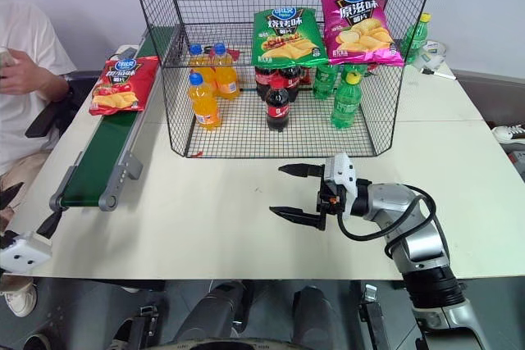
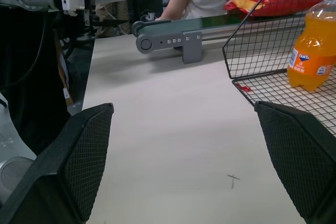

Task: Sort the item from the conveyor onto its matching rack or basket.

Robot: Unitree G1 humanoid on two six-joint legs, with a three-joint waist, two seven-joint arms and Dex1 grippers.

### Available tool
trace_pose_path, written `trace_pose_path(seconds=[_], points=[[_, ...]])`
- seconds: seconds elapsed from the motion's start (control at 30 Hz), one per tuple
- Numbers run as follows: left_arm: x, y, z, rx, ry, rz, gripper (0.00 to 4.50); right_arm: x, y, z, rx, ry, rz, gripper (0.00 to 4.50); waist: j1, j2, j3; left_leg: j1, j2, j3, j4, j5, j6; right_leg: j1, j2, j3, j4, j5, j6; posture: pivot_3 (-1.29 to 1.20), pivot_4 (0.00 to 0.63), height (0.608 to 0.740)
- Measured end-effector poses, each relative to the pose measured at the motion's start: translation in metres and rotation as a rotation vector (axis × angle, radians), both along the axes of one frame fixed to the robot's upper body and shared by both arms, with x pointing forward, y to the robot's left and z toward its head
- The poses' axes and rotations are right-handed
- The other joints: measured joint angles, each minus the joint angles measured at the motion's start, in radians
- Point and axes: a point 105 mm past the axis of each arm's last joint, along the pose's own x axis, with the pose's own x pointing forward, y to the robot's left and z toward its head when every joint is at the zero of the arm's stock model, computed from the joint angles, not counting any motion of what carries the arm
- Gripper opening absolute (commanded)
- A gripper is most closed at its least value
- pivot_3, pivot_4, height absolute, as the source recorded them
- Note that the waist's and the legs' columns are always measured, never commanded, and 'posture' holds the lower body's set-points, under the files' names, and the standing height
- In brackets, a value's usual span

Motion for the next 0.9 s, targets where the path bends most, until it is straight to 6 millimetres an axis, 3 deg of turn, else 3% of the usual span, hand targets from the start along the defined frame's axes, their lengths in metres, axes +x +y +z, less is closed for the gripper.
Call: trace_pose_path(seconds=[0.9], points=[[0.0102,-0.0094,-0.0071,0.001,-0.004,-0.020,4.49,0.0043,0.0004,-0.0027,-0.026,-0.044,-0.030,4.50,0.000,0.000,0.000,0.000,0.000,0.000,0.000,0.000,0.000,0.000,0.000,0.000,0.000,0.000,0.000,0.00,0.150,0.740]])
